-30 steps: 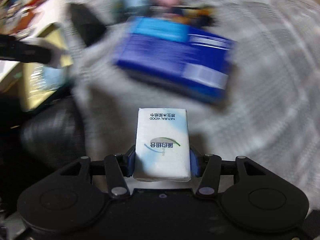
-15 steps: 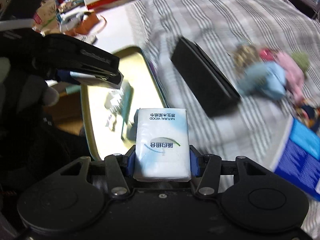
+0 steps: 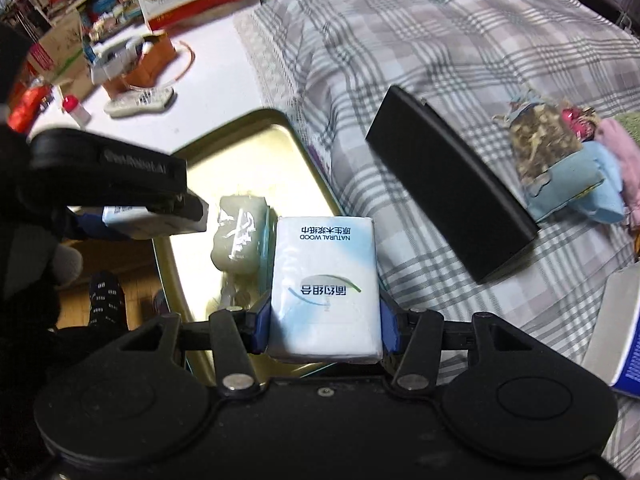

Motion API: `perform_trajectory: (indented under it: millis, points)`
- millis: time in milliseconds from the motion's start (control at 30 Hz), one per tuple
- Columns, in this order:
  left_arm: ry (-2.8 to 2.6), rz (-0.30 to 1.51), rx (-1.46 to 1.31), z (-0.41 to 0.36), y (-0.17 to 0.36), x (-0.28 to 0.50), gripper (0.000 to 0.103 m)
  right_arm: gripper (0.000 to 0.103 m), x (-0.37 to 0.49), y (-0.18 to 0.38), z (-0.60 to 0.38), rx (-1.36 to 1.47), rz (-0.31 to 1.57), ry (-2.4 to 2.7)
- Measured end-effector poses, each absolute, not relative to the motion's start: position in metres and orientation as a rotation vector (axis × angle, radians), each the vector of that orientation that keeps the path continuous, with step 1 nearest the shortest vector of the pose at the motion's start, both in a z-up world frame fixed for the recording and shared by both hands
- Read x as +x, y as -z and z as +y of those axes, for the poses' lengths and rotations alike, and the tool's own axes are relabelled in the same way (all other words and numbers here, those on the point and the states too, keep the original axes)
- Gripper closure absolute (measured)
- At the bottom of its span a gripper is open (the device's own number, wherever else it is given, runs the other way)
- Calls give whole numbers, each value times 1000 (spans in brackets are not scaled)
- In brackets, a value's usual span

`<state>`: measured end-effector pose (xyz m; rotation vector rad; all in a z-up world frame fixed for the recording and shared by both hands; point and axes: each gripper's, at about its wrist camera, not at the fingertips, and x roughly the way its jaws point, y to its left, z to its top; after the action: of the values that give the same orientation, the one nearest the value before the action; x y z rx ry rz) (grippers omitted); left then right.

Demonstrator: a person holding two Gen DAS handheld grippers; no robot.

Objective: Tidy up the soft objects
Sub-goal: 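Carry the soap bar to the tray with the left tool while the right tool lowers the tissue pack in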

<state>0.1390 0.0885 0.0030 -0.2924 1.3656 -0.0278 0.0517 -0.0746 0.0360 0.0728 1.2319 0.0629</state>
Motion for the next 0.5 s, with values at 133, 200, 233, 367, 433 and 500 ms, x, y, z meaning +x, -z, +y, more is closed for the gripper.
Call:
perform_trajectory:
  millis: [133, 200, 233, 367, 433, 500]
  points:
    - [14, 1333, -283, 87, -6, 146, 19, 52, 59, -27, -69, 67, 1257, -76]
    - [-1, 1317, -269, 87, -7, 147, 19, 52, 62, -26, -65, 68, 1257, -78]
    - [-5, 1312, -273, 88, -8, 148, 19, 52, 66, -26, -64, 71, 1258, -77]
    - [-10, 1305, -325, 97, -8, 147, 18, 51, 77, -24, -60, 75, 1252, -71]
    - [-35, 1294, -320, 99, -10, 147, 18, 53, 84, -24, -59, 84, 1235, -74]
    - [-55, 1283, -311, 100, -12, 146, 18, 41, 88, -27, -57, 94, 1199, -84]
